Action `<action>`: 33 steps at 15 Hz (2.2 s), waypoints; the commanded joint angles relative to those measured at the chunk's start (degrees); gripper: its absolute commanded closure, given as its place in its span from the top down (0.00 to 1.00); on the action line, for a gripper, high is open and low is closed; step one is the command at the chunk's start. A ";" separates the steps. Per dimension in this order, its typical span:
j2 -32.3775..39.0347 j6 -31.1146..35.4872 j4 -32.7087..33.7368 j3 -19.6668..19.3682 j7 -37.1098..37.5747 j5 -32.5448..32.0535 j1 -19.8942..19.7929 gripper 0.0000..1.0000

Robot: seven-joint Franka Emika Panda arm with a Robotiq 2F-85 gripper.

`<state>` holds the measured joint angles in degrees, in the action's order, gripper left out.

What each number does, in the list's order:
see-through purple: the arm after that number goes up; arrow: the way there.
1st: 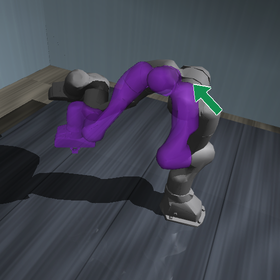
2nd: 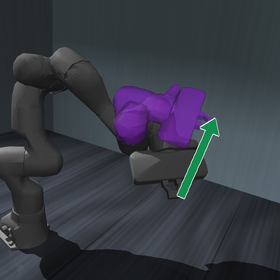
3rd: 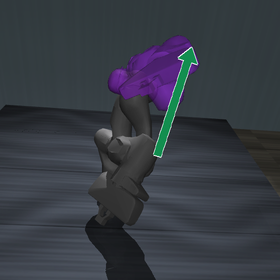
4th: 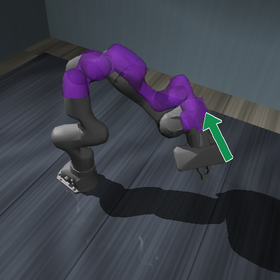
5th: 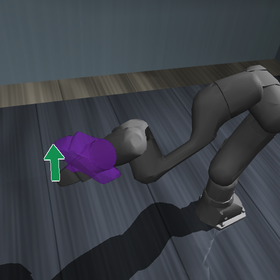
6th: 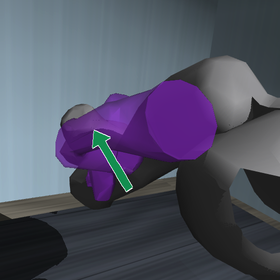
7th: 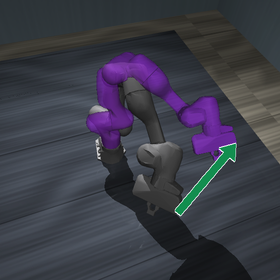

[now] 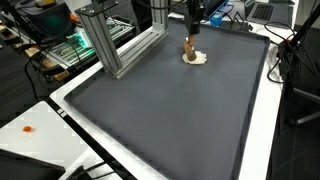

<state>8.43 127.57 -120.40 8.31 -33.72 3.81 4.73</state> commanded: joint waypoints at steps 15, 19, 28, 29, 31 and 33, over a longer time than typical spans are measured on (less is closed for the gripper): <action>3.26 4.86 -1.41 0.97 3.16 2.88 0.54 0.23; 3.65 8.51 -2.47 1.58 4.66 2.93 0.81 0.23; 4.90 16.05 -2.78 3.20 5.44 4.04 0.86 0.23; 4.95 16.41 -2.69 3.29 5.69 3.85 0.82 0.23; 4.51 16.24 -2.45 3.31 6.35 3.72 0.68 0.23; 3.84 15.55 -2.09 3.15 7.13 3.53 0.63 0.23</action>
<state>11.00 142.45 -121.85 11.19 -27.95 6.44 5.34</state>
